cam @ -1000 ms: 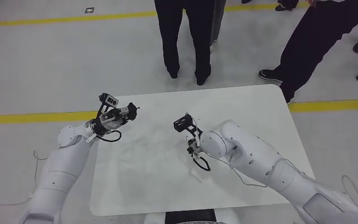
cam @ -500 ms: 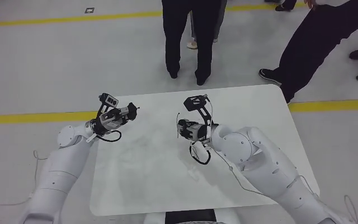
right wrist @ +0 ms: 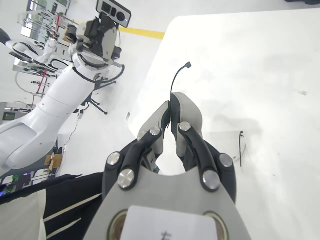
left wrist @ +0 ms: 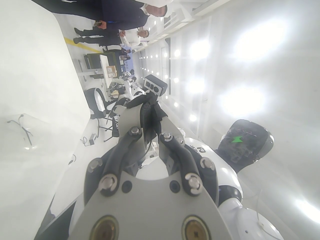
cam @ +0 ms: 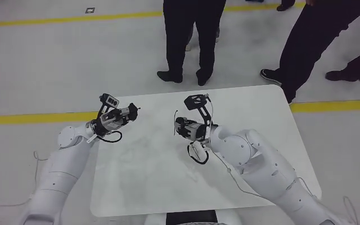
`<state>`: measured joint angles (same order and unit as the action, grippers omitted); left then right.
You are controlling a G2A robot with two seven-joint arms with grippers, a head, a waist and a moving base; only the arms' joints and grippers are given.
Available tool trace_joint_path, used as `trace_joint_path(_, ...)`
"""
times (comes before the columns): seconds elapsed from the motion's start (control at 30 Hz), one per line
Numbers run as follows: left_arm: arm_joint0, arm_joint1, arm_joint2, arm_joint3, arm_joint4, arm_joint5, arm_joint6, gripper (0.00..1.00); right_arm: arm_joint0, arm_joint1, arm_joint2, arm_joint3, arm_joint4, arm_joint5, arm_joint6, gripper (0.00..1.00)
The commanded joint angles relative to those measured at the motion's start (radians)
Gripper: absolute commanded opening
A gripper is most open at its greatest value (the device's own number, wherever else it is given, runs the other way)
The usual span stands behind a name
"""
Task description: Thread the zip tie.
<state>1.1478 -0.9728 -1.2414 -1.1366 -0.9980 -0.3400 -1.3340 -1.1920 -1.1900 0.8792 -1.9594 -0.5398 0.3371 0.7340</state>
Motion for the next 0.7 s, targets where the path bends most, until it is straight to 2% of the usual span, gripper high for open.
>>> trace_joint_path(0.0, 0.000, 0.000, 0.000, 0.000, 0.000, 0.000, 0.000, 0.00, 0.012, -0.009, -0.026, 0.008, -0.008, 0.003, -0.043, 0.00)
trace_joint_path(0.17, 0.000, 0.000, 0.000, 0.000, 0.000, 0.000, 0.000, 0.00, 0.064, -0.044, -0.090, 0.062, -0.049, 0.003, -0.130, 0.00)
trace_joint_path(0.4, 0.000, 0.000, 0.000, 0.000, 0.000, 0.000, 0.000, 0.00, 0.123, -0.092, -0.126, 0.126, -0.095, 0.003, -0.162, 0.00)
trace_joint_path(0.67, 0.000, 0.000, 0.000, 0.000, 0.000, 0.000, 0.000, 0.00, 0.123, -0.093, -0.125, 0.127, -0.098, 0.003, -0.164, 0.00)
